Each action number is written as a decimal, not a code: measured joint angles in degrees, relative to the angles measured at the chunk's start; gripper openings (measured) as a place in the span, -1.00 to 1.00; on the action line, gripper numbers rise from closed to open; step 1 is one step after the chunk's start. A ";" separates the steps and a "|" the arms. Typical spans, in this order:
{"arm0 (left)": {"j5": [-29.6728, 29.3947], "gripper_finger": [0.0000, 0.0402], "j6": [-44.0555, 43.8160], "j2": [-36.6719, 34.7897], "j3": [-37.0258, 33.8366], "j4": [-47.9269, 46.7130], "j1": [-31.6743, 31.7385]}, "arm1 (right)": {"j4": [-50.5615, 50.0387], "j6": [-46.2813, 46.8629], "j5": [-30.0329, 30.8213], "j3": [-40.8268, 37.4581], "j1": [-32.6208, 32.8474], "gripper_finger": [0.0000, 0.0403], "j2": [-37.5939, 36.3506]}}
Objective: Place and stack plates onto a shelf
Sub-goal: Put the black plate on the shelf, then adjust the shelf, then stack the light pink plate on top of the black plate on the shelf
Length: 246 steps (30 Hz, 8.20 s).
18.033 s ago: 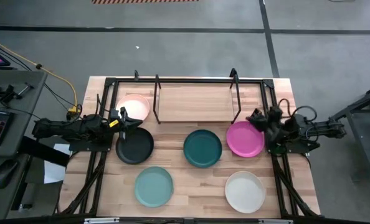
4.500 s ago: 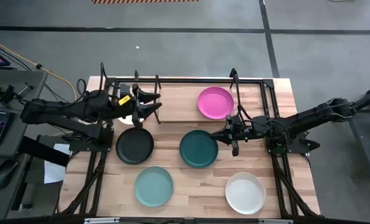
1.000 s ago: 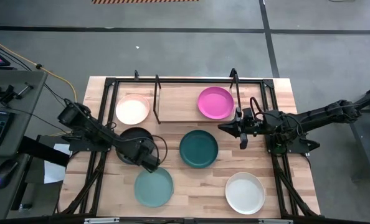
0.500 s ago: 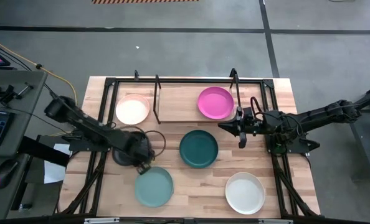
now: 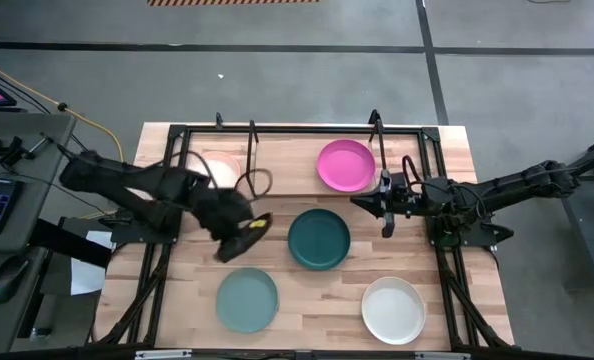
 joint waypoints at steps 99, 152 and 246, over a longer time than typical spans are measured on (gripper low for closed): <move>-6.91 -0.27 39.55 17.32 17.06 20.25 15.42 | 0.59 0.63 0.86 0.00 -0.01 -1.00 0.04; -19.12 -0.41 27.02 -18.46 -17.80 49.34 9.46 | 1.53 1.99 0.89 0.00 0.01 -1.00 0.09; -42.46 -1.00 2.23 -12.41 -24.00 8.00 24.19 | -0.07 1.97 5.80 0.00 0.01 -1.00 0.11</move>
